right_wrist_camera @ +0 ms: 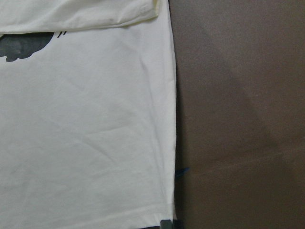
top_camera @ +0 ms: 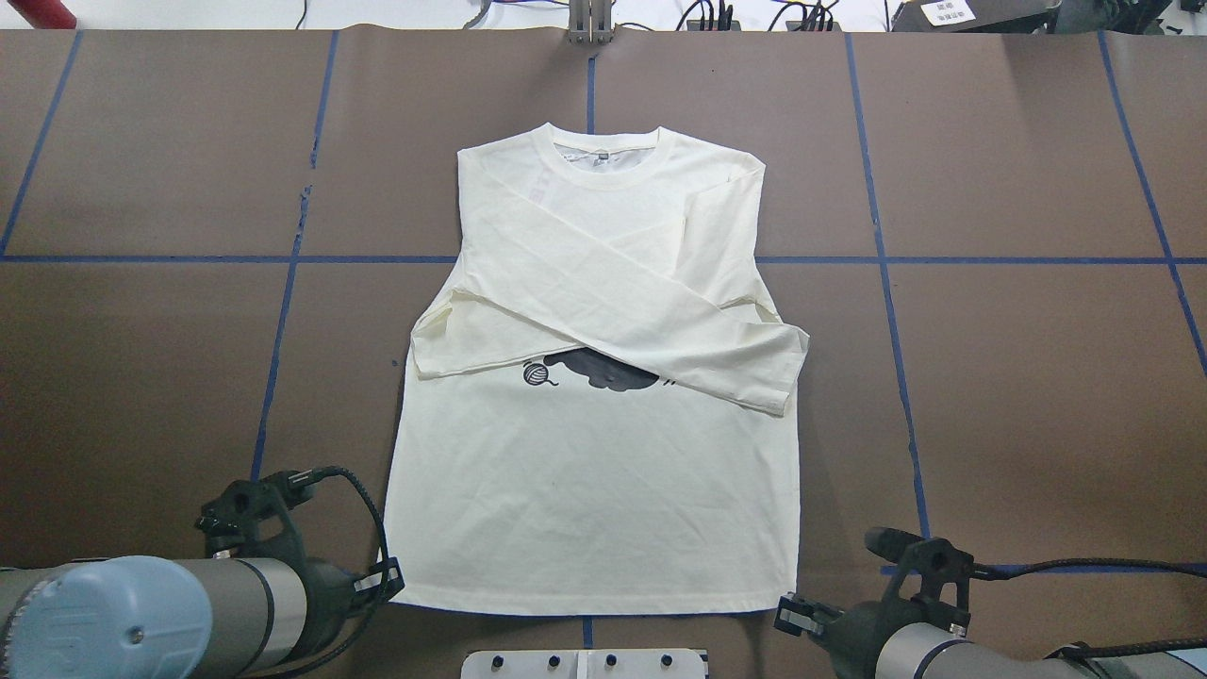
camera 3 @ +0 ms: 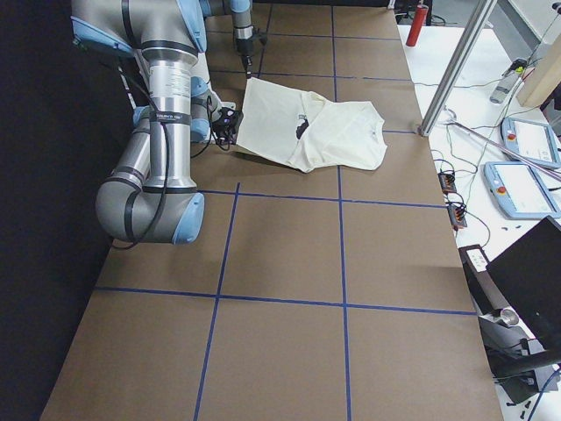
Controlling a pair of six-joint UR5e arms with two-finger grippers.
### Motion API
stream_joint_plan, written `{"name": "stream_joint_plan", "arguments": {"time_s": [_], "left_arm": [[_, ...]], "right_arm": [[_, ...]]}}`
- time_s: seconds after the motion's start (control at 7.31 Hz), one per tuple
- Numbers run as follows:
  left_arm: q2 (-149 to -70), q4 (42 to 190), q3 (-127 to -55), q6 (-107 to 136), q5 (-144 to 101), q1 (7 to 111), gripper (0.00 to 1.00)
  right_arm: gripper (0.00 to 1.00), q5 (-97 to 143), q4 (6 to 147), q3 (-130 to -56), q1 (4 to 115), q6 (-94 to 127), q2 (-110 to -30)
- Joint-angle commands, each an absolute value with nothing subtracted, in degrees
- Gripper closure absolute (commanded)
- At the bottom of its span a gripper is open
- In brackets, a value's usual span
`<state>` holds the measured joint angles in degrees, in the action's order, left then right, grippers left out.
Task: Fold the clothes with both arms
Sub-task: 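Lift the hem with both grippers and fold it up onto the collar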
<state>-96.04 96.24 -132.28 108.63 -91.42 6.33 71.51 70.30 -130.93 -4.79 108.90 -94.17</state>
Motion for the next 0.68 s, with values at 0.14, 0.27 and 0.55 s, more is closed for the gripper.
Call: {"name": "stream_joint_plan", "arguments": {"time_s": [0.14,0.27,0.55], "left_arm": [[-100.96,95.71,-130.90,106.29,-91.50,10.93,1.00],[-107.34,95.45,-124.52,99.91,-91.67,18.21,1.00],[-114.23,96.41,-113.14,91.21,-91.76,28.95,1.00]], "right_arm": [[1.00,71.89,70.40,-131.23,2.07,107.77,-93.43],[1.00,74.68,70.31,-128.44,8.72,103.23,-89.95],[1.00,77.42,70.23,-119.05,19.20,92.17,-82.13]]}}
